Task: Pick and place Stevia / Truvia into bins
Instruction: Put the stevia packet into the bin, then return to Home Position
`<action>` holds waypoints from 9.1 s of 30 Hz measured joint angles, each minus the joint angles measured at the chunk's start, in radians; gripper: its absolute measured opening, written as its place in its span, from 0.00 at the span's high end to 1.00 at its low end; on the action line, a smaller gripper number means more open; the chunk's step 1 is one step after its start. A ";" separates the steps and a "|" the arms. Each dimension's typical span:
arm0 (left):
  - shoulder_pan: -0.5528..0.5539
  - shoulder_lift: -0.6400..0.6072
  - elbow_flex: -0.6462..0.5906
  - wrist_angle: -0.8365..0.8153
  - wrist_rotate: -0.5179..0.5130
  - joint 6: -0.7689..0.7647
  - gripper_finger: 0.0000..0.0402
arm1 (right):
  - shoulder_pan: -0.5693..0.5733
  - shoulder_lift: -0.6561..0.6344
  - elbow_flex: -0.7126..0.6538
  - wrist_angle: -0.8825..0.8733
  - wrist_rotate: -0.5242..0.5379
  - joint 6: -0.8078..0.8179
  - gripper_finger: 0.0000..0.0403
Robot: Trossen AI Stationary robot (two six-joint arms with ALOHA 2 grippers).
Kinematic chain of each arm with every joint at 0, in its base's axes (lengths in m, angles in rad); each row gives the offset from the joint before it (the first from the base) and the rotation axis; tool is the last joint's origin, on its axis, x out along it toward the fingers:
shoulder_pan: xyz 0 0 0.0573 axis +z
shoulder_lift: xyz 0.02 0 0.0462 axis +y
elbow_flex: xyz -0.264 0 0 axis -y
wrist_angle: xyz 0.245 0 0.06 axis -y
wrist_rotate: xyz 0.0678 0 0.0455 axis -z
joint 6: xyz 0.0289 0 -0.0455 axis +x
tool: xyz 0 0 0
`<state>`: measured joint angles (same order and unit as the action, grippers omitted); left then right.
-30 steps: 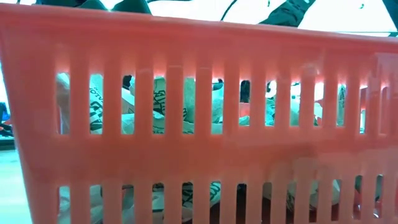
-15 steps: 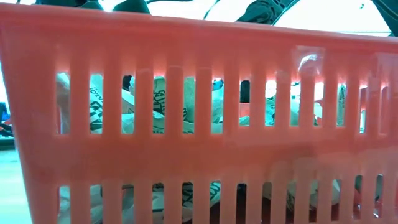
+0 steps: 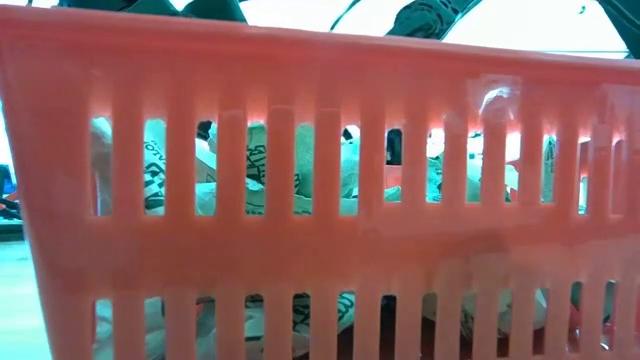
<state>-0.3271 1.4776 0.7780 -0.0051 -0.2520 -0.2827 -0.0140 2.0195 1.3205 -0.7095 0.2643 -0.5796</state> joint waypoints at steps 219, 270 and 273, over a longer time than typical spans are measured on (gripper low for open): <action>0.397 -1.384 -0.771 0.280 0.332 0.418 0.63 | -0.046 -2.004 -1.310 0.733 -0.367 0.495 0.82; 0.397 -1.380 -0.771 0.280 0.332 0.418 0.63 | -0.046 -2.004 -1.310 0.733 -0.368 0.494 0.79; 0.397 -1.380 -0.771 0.280 0.332 0.418 0.63 | -0.045 -2.004 -1.310 0.733 -0.368 0.494 0.79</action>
<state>0.0700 0.0975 0.0067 0.2746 0.0798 0.1356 -0.0594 0.0158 0.0101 0.0231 -0.1035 -0.0856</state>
